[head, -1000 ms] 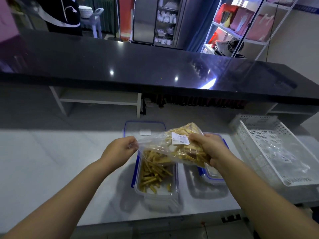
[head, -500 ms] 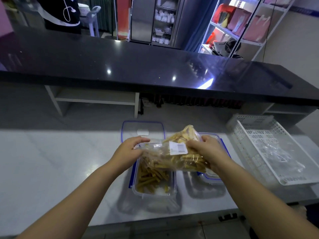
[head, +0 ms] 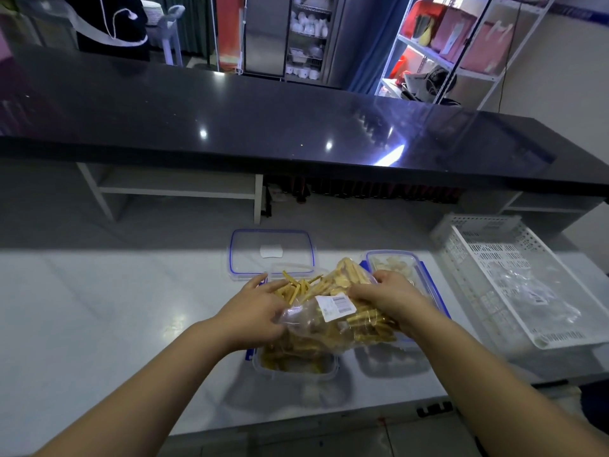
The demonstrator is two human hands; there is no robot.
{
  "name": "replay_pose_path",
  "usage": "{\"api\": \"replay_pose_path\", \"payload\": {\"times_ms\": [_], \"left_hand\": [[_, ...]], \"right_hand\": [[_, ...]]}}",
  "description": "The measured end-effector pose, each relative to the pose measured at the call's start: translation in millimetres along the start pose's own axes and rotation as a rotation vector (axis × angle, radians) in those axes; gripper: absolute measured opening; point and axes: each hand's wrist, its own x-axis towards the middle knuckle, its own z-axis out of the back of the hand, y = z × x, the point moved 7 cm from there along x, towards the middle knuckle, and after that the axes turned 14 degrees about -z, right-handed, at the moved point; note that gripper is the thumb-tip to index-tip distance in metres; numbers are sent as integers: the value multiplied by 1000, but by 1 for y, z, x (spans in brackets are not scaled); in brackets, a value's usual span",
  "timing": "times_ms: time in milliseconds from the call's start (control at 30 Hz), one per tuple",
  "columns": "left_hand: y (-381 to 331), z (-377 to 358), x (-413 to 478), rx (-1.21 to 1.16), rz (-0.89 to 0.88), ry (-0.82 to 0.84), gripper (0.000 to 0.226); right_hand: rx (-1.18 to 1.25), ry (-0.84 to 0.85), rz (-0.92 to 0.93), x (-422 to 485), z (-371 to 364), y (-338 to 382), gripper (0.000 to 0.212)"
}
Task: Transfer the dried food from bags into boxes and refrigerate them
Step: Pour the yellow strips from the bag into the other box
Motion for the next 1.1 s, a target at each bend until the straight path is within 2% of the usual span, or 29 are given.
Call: {"api": "replay_pose_path", "payload": {"times_ms": [100, 200, 333, 433, 500, 600, 700, 833, 900, 967, 1100], "left_hand": [[3, 0, 2, 103, -28, 39, 34], [8, 3, 7, 213, -4, 60, 49], [13, 2, 10, 224, -6, -7, 45], [17, 1, 4, 72, 5, -132, 38], [20, 2, -4, -106, 66, -179, 56], [18, -1, -14, -305, 145, -129, 88], [12, -5, -14, -386, 155, -96, 104], [9, -9, -9, -437, 211, -99, 117], [9, -9, -5, -458, 217, -132, 114], [12, -7, 1, -499, 219, -207, 102], [16, 19, 15, -748, 271, -467, 73]], "right_hand": [[48, -86, 55, 4, -1, 7, 28], [70, -189, 115, 6, -1, 15, 24], [50, -293, 179, 4, -3, 23, 21], [-43, -314, 194, 1, -10, 21, 23], [-104, -291, 204, -2, -15, 19, 26], [-80, -246, 223, -3, -18, 20, 30], [41, -222, 217, -1, -15, 21, 35], [29, -313, 272, -7, -9, 24, 22], [7, -359, 342, -15, -8, 29, 20], [-43, -405, 419, -26, -9, 37, 21], [-269, -562, 592, -52, -16, 58, 23]]}}
